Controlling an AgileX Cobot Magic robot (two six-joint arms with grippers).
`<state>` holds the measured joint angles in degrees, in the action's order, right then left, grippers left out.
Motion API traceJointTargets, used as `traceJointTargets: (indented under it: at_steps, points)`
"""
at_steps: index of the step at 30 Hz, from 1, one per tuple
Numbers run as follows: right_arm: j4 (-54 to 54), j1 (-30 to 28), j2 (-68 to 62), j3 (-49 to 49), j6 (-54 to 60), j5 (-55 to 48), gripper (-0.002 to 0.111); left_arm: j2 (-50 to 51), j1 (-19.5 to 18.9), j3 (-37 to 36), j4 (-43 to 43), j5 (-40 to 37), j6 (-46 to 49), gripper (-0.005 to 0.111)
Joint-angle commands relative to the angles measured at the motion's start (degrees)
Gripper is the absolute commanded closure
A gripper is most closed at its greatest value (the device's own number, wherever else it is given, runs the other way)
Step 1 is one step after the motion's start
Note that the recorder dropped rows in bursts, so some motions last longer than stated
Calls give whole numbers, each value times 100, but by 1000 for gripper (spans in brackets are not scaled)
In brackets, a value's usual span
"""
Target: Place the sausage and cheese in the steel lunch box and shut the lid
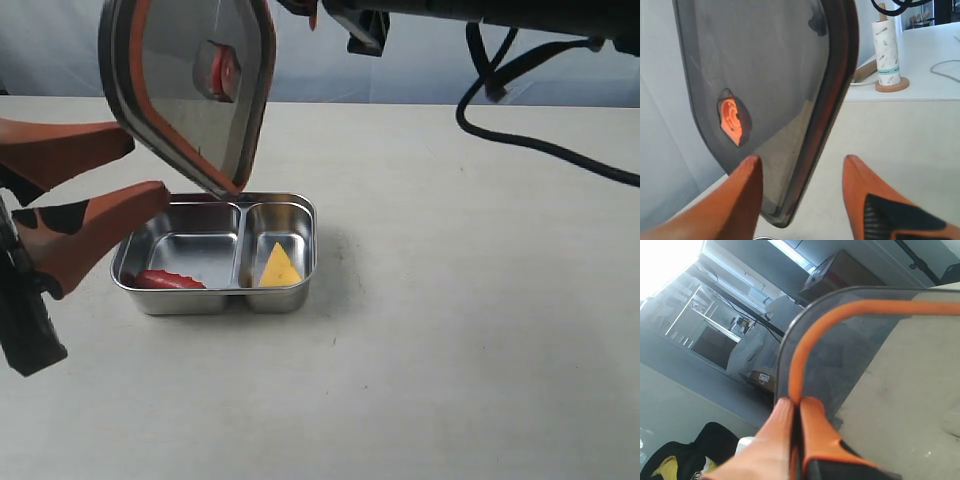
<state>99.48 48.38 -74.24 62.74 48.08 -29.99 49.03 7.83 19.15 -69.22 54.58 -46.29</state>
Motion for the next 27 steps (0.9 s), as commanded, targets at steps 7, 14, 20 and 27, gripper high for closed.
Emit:
traceJointTargets:
  at_steps: [7,14,20,27]
  points:
    - [47,563,-24,41,55,748,108,34,-28,29,269,-104,211,59]
    - [47,767,-34,95,55,816,108,34,-28,29,269,-181,286,59]
    - [47,987,-34,402,78,857,108,48,-28,29,269,-176,297,61]
    - [47,1291,-34,469,77,1015,108,61,-28,29,506,-187,537,66]
